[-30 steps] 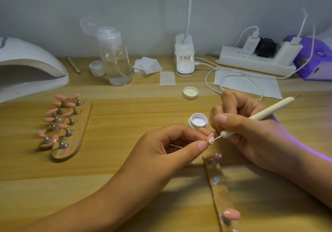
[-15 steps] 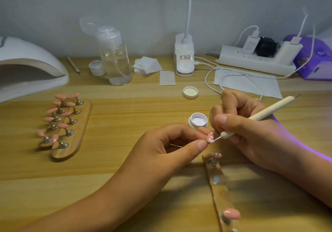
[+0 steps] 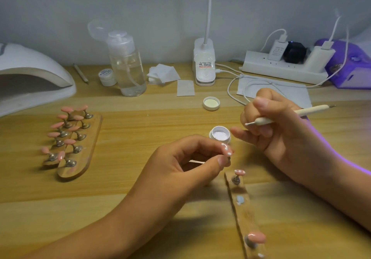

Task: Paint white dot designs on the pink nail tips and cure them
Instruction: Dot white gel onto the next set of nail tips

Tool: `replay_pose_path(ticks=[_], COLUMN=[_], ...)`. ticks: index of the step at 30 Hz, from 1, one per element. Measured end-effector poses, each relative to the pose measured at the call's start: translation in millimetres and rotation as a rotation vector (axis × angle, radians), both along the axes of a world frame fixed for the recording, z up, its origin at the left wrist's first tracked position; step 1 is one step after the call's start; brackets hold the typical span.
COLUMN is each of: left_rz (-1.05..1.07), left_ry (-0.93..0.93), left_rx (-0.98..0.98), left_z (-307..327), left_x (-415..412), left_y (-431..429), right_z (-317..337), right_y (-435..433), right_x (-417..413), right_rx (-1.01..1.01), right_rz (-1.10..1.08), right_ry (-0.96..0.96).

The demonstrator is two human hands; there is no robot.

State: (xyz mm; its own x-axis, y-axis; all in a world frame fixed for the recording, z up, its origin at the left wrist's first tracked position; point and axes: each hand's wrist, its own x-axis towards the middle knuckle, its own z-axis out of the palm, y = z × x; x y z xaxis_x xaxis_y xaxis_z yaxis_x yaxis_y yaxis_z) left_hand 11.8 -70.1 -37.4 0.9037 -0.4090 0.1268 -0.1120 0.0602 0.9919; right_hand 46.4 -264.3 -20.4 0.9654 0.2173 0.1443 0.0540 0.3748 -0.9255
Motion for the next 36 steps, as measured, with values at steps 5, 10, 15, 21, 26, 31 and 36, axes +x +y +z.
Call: replay_pose_path(ticks=[5, 10, 15, 21, 26, 31, 36], left_rz=[-0.103, -0.117, -0.127, -0.111, -0.074, -0.206, -0.256], left_ry=[-0.112, -0.286, -0.309, -0.519, -0.802, -0.654, -0.485], left_rx=[0.051, 0.332, 0.394, 0.511, 0.611, 0.518, 0.512], left_z=[2.6, -1.8, -1.8, 1.3, 4.6, 9.2, 9.4], left_x=[-11.4, -10.4, -8.3, -9.1, -16.3, -21.0, -23.6], left_y=[-2.8, -4.1, -4.7, 3.0, 7.5, 3.8, 0.9], right_z=[-0.7, -0.6, 1.2, -4.3, -8.8, -12.2, -12.8], right_y=[-2.7, -0.2, 1.5, -3.9, -19.3, -24.5, -11.1], right_x=[5.3, 3.2, 1.2, 3.9, 17.6, 17.2, 6.5], right_rx=[0.016, -0.006, -0.017, -0.063, -0.267, -0.469, -0.636], right_rz=[-0.056, -0.037, -0.033, -0.069, -0.131, -0.231, -0.231], right_ry=[0.029, 0.013, 0.01, -0.029, -0.154, -0.251, -0.365])
